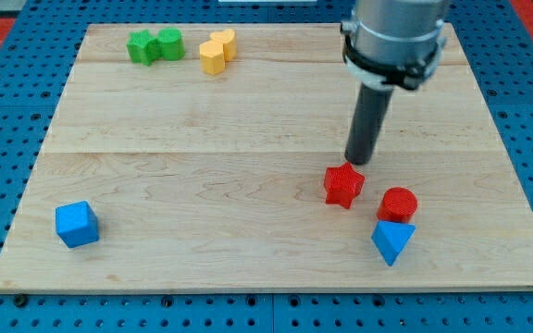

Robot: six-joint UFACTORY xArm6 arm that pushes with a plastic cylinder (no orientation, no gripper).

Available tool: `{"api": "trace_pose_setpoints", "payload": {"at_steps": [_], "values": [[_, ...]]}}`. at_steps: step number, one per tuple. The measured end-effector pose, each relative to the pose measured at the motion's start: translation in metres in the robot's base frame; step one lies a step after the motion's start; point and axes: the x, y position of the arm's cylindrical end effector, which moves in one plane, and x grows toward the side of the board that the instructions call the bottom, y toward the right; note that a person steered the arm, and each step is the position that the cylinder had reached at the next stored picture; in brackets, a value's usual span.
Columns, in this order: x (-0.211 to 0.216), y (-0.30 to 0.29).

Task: Slide the blue cube into the red star

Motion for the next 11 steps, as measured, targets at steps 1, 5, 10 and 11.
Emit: {"api": "trace_pose_setpoints", "payload": {"at_steps": [1, 5, 10, 11], "values": [[0.018, -0.036], [0.035, -0.255], [0.114, -0.308], [0.134, -0.306]]}}
